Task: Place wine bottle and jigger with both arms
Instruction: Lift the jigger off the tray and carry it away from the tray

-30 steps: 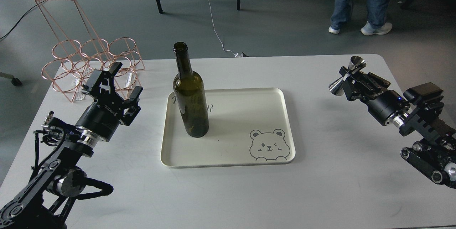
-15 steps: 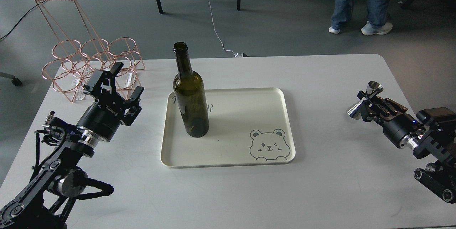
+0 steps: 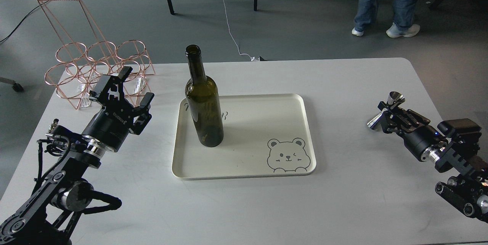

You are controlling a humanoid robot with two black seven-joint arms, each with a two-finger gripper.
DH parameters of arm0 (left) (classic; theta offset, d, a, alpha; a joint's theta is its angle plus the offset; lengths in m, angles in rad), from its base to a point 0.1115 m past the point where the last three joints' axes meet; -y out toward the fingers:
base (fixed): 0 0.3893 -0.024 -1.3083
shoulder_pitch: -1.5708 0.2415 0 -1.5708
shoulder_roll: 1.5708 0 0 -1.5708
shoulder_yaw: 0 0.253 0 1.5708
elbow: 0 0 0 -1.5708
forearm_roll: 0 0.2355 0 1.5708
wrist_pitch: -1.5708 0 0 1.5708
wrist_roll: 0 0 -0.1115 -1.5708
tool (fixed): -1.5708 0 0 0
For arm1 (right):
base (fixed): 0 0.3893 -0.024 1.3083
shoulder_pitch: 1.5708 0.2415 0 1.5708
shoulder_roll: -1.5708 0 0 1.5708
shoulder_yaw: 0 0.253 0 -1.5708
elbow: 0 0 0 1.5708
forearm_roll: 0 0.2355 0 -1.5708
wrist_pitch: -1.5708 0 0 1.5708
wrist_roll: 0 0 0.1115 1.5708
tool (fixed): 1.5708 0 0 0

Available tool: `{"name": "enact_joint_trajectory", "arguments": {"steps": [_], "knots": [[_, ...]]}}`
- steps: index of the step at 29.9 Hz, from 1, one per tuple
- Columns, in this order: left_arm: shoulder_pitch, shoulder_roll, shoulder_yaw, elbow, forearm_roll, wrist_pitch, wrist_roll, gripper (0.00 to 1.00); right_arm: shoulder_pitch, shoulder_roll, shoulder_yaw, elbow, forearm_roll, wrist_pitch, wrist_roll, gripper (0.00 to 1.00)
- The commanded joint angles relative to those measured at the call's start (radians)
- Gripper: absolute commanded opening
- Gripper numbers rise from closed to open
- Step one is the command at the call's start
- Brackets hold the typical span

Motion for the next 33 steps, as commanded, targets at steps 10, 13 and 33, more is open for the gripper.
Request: {"name": "enact_joint_trajectory", "arguments": {"steps": [10, 13, 33], "knots": [[-0.002, 0.000, 0.000, 0.000, 0.000, -0.001, 0.000, 0.98, 0.002, 0.002, -0.005, 0.016, 0.000, 0.000, 0.000, 0.61], [-0.002, 0.000, 0.000, 0.000, 0.000, -0.001, 0.000, 0.98, 0.003, 0.000, -0.015, 0.021, -0.002, 0.000, 0.000, 0.69], [-0.002, 0.000, -0.002, -0.002, 0.000, -0.001, 0.000, 0.98, -0.044, -0.424, -0.118, 0.326, 0.015, 0.000, 0.000, 0.95]]}}
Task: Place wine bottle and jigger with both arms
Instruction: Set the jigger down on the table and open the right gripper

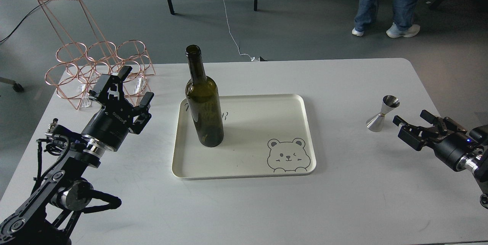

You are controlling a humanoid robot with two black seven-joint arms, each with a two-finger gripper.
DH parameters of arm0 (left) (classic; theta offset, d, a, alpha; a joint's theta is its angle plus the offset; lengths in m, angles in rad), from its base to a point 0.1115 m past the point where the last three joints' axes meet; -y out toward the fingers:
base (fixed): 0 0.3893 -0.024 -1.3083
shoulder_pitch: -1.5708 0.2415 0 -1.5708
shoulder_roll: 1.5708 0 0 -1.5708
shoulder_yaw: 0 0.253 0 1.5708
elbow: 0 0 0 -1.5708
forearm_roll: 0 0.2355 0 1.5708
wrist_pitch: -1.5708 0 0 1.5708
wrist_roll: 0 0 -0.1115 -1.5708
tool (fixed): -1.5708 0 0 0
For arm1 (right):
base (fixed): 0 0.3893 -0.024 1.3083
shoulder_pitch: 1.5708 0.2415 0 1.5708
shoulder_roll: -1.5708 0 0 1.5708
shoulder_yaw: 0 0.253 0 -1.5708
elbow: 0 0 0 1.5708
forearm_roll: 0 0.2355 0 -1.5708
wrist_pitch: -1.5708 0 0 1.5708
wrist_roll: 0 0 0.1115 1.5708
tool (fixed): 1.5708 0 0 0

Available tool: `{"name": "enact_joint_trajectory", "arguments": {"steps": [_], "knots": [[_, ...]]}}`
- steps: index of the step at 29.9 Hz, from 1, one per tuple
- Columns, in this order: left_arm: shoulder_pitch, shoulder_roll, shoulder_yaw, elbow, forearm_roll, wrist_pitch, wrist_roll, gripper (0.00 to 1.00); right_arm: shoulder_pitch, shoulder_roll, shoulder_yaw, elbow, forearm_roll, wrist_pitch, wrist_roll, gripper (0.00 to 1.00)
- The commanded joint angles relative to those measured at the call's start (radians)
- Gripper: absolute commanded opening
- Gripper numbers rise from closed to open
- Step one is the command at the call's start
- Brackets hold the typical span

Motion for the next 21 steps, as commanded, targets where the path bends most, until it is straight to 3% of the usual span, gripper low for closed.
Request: {"name": "enact_joint_trajectory", "arguments": {"steps": [1, 10, 13, 15, 17, 21], "knots": [[0.000, 0.000, 0.000, 0.000, 0.000, -0.001, 0.000, 0.98, -0.004, -0.091, -0.003, 0.092, 0.010, 0.000, 0.000, 0.95], [0.000, 0.054, -0.003, -0.029, 0.001, 0.005, -0.005, 0.98, -0.006, -0.143, 0.000, 0.581, 0.408, 0.000, 0.000, 0.97], [0.000, 0.091, -0.009, -0.029, 0.001, 0.011, -0.043, 0.98, 0.042, -0.114, 0.006, 0.604, 0.569, 0.000, 0.000, 0.97], [0.000, 0.118, -0.011, -0.029, 0.001, 0.012, -0.112, 0.98, 0.095, -0.067, 0.003, 0.600, 0.687, 0.028, 0.000, 0.97], [0.000, 0.163, -0.011, -0.032, 0.003, 0.012, -0.176, 0.98, 0.135, -0.024, 0.008, 0.592, 0.822, 0.123, 0.000, 0.97], [0.014, 0.287, -0.006, -0.167, 0.011, 0.003, -0.176, 0.98, 0.191, 0.024, 0.011, 0.557, 1.043, 0.291, 0.000, 0.99]]}}
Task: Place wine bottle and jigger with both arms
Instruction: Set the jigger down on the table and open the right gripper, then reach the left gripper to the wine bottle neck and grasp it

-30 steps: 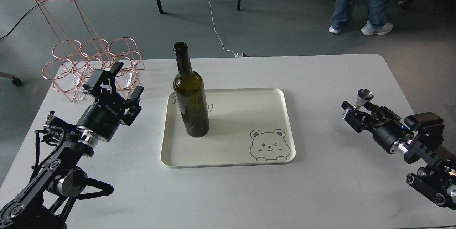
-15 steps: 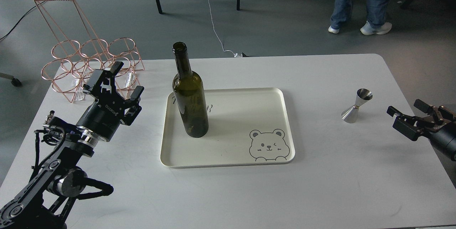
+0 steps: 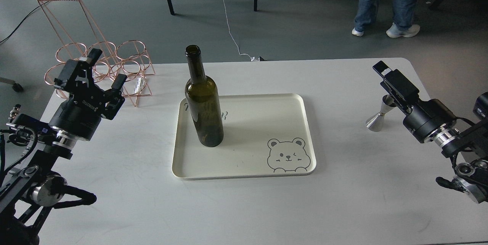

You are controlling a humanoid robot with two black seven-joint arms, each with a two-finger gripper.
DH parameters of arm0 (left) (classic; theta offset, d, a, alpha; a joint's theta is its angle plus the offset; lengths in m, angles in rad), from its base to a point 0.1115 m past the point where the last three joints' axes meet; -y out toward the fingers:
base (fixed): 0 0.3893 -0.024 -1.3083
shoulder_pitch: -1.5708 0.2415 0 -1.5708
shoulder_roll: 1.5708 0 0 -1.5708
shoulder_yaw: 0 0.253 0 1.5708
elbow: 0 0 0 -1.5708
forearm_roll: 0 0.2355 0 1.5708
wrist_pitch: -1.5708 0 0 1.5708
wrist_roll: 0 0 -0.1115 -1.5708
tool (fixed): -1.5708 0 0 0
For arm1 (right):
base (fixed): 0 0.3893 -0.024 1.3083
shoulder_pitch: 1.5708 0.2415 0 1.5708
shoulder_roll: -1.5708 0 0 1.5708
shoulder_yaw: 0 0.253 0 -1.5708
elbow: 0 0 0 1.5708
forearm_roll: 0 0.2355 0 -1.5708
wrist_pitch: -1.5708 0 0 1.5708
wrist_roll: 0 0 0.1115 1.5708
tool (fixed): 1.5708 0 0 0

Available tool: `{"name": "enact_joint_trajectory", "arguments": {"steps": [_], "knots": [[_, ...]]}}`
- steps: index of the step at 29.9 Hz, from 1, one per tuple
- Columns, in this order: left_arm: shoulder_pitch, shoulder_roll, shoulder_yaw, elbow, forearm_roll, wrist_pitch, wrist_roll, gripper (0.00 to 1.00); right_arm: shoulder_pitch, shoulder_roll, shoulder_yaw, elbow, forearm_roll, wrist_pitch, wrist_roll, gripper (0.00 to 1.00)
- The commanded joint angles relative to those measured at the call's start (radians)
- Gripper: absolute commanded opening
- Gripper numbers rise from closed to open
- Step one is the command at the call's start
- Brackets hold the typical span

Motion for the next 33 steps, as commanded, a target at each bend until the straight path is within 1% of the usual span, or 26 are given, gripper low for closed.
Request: {"name": "enact_joint_trajectory", "arguments": {"steps": [1, 3, 5, 8, 13, 17, 20, 24, 26, 30, 33], "knots": [[0.010, 0.117, 0.004, -0.129, 0.016, -0.006, -0.009, 0.98, 0.039, 0.048, 0.003, -0.042, 0.185, 0.156, 0.000, 0.99], [0.009, 0.163, 0.002, -0.175, 0.077, -0.006, -0.009, 0.98, 0.042, 0.086, 0.009, -0.082, 0.251, 0.254, 0.000, 0.99], [0.001, 0.201, -0.002, -0.196, 0.214, -0.003, -0.009, 0.98, 0.041, 0.118, 0.012, -0.126, 0.295, 0.346, 0.000, 0.99], [-0.005, 0.250, -0.013, -0.240, 0.466, 0.002, -0.009, 0.98, 0.036, 0.157, 0.012, -0.186, 0.332, 0.436, 0.000, 0.99], [-0.013, 0.335, -0.031, -0.353, 0.903, 0.013, -0.009, 0.98, 0.030, 0.184, 0.012, -0.225, 0.335, 0.445, 0.000, 0.99], [-0.100, 0.338, -0.018, -0.364, 1.127, 0.051, -0.009, 0.98, 0.030, 0.184, 0.013, -0.226, 0.335, 0.445, 0.000, 0.99], [-0.164, 0.339, 0.010, -0.363, 1.210, 0.051, -0.009, 0.98, 0.028, 0.184, 0.015, -0.228, 0.334, 0.444, 0.000, 0.99], [-0.298, 0.333, 0.152, -0.352, 1.295, 0.048, -0.009, 0.98, 0.025, 0.186, 0.015, -0.228, 0.334, 0.444, 0.000, 0.99], [-0.345, 0.319, 0.226, -0.337, 1.315, 0.048, -0.009, 0.98, 0.024, 0.184, 0.015, -0.228, 0.334, 0.442, 0.000, 0.99], [-0.372, 0.249, 0.252, -0.288, 1.349, 0.048, -0.009, 0.98, 0.024, 0.184, 0.015, -0.226, 0.334, 0.442, 0.000, 0.99], [-0.370, 0.237, 0.255, -0.262, 1.356, 0.048, -0.009, 0.98, 0.019, 0.184, 0.015, -0.226, 0.332, 0.442, 0.000, 0.99]]}}
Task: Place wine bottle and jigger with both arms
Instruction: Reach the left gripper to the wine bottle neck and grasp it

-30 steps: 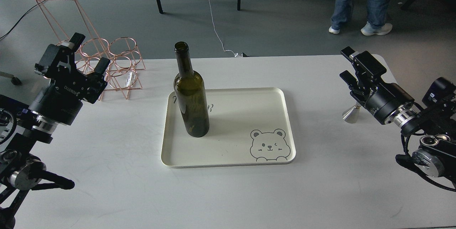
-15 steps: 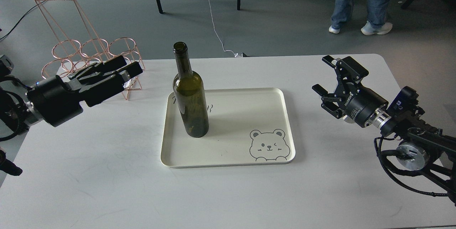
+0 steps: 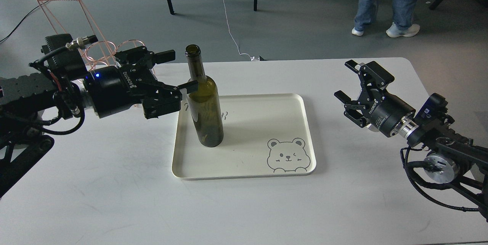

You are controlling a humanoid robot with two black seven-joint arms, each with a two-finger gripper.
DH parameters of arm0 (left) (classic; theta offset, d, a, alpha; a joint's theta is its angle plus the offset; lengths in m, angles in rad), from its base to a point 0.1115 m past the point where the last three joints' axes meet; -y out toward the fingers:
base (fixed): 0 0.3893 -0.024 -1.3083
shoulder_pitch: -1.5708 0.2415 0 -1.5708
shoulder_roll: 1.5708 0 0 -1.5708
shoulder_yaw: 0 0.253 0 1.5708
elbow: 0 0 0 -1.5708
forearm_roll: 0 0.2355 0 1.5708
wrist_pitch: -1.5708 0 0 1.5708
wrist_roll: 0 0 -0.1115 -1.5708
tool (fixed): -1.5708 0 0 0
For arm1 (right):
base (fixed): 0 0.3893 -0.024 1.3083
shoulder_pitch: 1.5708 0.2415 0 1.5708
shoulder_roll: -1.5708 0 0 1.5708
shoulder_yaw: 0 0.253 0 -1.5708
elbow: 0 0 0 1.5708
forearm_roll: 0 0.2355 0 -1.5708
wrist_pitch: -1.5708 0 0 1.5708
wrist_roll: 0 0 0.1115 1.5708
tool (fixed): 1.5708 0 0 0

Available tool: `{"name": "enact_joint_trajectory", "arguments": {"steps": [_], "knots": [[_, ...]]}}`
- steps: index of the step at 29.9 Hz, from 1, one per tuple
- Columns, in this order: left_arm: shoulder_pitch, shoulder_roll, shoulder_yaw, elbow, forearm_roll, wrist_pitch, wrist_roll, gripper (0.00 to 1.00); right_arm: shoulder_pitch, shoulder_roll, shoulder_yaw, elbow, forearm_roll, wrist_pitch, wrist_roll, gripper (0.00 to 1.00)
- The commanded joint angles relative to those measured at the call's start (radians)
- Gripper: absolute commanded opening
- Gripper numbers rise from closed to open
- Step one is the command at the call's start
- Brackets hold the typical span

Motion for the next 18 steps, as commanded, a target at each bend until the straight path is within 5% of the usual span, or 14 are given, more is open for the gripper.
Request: {"name": "enact_joint_trajectory", "arguments": {"steps": [1, 18], "knots": [[-0.002, -0.020, 0.007, 0.034, 0.010, 0.000, 0.000, 0.98, -0.009, 0.000, 0.000, 0.000, -0.001, 0.000, 0.000, 0.99], [-0.079, -0.137, 0.018, 0.131, 0.001, 0.001, 0.000, 0.97, -0.021, 0.000, 0.001, 0.000, -0.003, 0.000, 0.000, 0.99]]}}
